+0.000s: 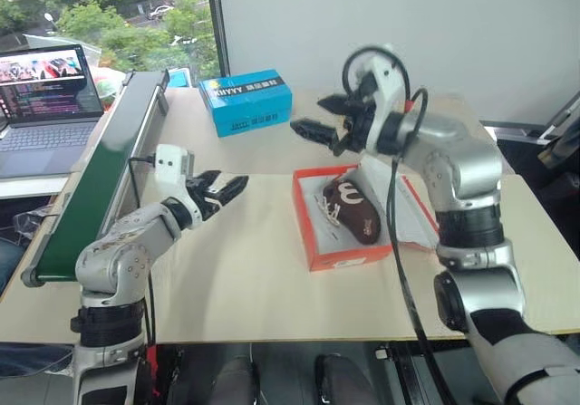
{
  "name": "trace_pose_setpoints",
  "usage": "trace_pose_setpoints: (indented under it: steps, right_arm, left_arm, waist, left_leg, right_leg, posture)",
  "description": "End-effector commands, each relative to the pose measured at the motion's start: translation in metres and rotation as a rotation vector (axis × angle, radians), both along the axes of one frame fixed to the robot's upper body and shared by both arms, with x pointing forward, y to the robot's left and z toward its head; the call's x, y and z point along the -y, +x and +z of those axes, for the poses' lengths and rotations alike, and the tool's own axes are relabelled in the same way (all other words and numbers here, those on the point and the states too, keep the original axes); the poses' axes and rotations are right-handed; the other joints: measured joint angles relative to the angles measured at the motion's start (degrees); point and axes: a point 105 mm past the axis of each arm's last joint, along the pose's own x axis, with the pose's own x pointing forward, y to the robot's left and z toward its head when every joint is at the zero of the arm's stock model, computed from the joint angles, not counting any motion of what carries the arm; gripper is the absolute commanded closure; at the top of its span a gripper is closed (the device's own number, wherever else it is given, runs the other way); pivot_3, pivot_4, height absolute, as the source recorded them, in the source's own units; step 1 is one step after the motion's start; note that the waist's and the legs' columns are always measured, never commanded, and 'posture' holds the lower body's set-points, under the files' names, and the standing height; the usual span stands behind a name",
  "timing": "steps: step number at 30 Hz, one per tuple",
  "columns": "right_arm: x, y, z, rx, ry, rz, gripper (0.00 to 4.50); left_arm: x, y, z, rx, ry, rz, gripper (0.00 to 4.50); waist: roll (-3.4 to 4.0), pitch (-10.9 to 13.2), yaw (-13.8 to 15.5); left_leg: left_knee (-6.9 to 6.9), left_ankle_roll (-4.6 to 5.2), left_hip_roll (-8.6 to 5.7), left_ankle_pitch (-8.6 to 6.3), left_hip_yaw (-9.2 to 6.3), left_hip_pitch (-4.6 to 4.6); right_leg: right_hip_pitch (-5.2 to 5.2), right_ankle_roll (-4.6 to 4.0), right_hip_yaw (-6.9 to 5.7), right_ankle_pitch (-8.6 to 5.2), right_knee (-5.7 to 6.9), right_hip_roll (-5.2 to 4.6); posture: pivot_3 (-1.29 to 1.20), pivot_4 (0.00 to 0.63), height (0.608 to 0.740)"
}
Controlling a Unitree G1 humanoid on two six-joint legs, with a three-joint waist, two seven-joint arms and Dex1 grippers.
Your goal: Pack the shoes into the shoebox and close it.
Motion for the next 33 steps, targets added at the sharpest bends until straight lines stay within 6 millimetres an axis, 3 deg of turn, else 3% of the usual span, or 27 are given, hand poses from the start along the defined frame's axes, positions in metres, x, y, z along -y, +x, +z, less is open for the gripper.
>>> trace_pose_setpoints:
  steps: [1, 9, 16, 20, 33]
  right_arm:
    - [-0.021, -0.027, -0.02, 0.029, -0.022, 0.14, 0.0]
    - [-0.031, -0.023, -0.027, 0.017, 0.046, 0.122, 0.0]
    - [-0.037, -0.018, -0.032, -0.002, 0.081, 0.141, 0.0]
    - [-0.033, -0.001, -0.047, -0.04, 0.167, 0.03, 0.0]
    - [-0.022, 0.011, -0.057, -0.009, 0.164, -0.08, 0.0]
  left_arm:
    - [-0.034, -0.014, 0.01, 0.086, 0.019, 0.15, 0.04]
    - [-0.076, -0.033, 0.005, 0.147, 0.129, 0.4, 0.04]
    - [-0.095, -0.042, 0.005, 0.168, 0.146, 0.508, 0.04]
    - [-0.111, -0.053, 0.004, 0.184, 0.149, 0.576, 0.04]
    - [-0.108, -0.058, -0.006, 0.202, 0.16, 0.565, 0.04]
  waist:
    - [0.0, 0.0, -0.3]
    - [0.0, 0.0, 0.0]
    - [0.0, 0.0, 0.0]
    - [-0.01, 0.0, -0.4]
    - [0.0, 0.0, -0.1]
  left_leg:
    - [0.0, 0.0, 0.02, 0.0, 0.0, 0.01]
    - [0.03, -0.04, 0.1, 0.02, 0.11, 0.1]
    - [0.01, -0.03, 0.11, 0.01, 0.11, 0.02]
    - [-0.02, -0.04, 0.12, 0.01, 0.16, 0.09]
    - [-0.02, -0.04, 0.18, 0.01, 0.2, 0.05]
  right_leg:
    - [0.0, 0.0, 0.0, 0.0, 0.01, 0.01]
    - [-0.07, -0.08, 0.1, 0.04, 0.17, 0.01]
    - [-0.07, -0.08, 0.03, 0.05, 0.05, 0.0]
    - [-0.08, -0.11, 0.05, 0.06, 0.07, 0.05]
    - [-0.11, -0.13, 0.04, 0.07, 0.06, 0.01]
  posture:
    - [0.0, 0.15, 0.74]
    - [0.0, 0.15, 0.74]
    - [0.0, 0.15, 0.74]
    - [0.0, 0.15, 0.74]
    - [0.0, 0.15, 0.74]
